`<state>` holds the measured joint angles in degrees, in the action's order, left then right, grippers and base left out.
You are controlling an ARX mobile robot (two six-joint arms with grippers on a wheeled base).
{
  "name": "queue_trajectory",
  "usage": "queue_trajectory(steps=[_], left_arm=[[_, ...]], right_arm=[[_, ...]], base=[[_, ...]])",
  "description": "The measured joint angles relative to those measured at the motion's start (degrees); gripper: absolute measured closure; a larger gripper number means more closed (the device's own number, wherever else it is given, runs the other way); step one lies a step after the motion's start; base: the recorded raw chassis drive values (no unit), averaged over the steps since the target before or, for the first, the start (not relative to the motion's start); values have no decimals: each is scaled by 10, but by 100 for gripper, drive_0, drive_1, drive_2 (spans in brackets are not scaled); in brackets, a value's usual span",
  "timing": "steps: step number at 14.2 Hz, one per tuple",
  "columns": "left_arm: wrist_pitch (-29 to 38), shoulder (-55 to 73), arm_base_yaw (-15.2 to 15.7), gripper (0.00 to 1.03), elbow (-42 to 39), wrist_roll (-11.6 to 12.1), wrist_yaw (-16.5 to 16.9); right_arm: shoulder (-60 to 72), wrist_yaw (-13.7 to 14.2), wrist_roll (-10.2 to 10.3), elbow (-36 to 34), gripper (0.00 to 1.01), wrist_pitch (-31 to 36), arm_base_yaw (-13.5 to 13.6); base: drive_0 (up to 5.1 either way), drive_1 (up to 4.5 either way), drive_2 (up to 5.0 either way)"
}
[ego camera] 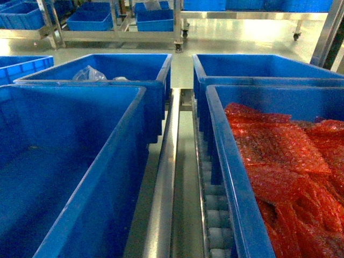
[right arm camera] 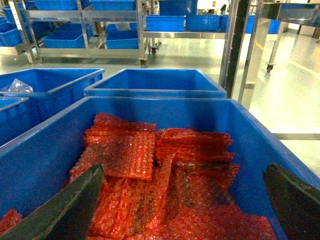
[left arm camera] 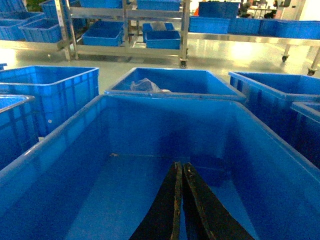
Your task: Pick blue part to blue bin on bottom shelf
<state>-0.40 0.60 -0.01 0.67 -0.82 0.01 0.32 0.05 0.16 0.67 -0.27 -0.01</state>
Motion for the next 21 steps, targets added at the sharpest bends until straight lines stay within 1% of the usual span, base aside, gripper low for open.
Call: queue_trajectory(steps=[1,2,3,8,21], left_arm=[[2,0,0,101,0,0,0],[2,0,0,89,0,0,0],[2,0,0,69,0,0,0],[2,0,0,4,0,0,0],[2,0,0,5,0,0,0]], right_arm=[[0,0,0,0,3,0,0],[0,0,0,0,3,0,0],[0,0,0,0,3,0,0],[0,0,0,0,3,0,0],[0,0,0,0,3,0,0]], base=[[0,0,0],[0,0,0],[0,0,0],[0,0,0],[0,0,0]])
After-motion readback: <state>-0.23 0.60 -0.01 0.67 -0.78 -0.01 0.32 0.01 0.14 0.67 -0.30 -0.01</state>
